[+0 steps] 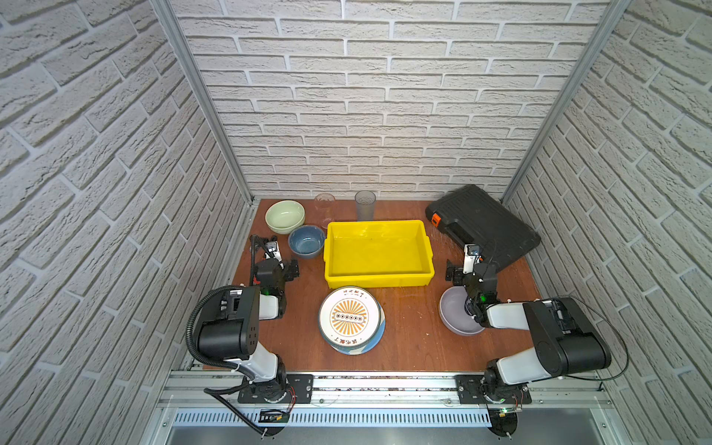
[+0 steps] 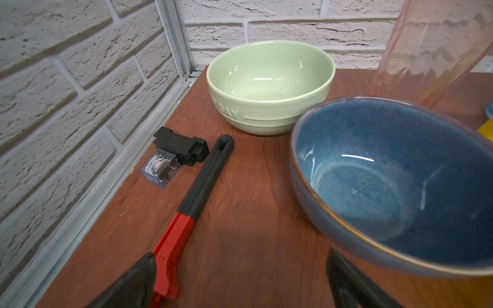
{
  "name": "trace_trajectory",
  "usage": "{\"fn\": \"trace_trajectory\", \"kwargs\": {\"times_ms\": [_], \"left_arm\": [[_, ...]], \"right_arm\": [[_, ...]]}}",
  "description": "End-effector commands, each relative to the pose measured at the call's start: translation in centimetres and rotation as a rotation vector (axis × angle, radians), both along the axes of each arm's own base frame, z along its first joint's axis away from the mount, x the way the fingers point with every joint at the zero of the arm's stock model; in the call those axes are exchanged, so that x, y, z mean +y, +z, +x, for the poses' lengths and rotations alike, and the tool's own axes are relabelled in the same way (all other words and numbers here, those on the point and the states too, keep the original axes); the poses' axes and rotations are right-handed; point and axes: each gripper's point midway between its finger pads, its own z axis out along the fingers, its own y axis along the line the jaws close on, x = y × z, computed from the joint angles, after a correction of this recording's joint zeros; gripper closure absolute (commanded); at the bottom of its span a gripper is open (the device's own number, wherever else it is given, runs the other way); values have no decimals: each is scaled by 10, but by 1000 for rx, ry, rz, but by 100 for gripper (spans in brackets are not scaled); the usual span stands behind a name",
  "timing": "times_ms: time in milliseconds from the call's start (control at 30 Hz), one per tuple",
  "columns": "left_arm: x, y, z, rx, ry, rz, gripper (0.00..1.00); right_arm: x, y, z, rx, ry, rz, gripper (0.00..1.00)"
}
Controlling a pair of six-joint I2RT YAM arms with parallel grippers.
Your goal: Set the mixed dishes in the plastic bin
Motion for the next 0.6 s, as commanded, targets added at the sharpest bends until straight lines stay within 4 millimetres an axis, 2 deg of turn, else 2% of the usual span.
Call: {"fn": "trace_trajectory", "kwargs": {"times_ms": [0, 567], "left_arm": [[1, 12, 5, -54, 3, -3, 2], [2, 13, 4, -55, 22, 8, 2]], "right_arm": [[2, 17, 6, -55, 8, 4, 0], [-2, 21, 5, -60, -20, 5, 0]]}}
